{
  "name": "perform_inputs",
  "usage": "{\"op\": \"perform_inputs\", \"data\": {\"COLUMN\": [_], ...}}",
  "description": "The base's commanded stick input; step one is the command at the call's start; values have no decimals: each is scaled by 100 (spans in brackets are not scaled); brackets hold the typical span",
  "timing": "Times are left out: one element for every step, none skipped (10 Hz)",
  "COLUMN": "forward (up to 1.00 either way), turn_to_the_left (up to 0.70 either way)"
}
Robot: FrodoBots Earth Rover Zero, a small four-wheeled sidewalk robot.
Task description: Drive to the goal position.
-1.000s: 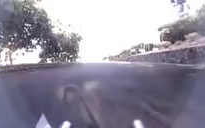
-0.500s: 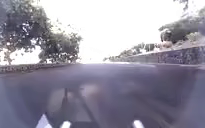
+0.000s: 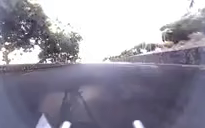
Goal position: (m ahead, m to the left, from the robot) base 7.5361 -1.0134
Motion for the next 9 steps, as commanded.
{"op": "perform_inputs", "data": {"forward": [69, 69, 69, 69, 69, 69, 69, 69, 69], "turn_to_the_left": [3, 3, 3, 3, 3, 3, 3, 2, 3]}}
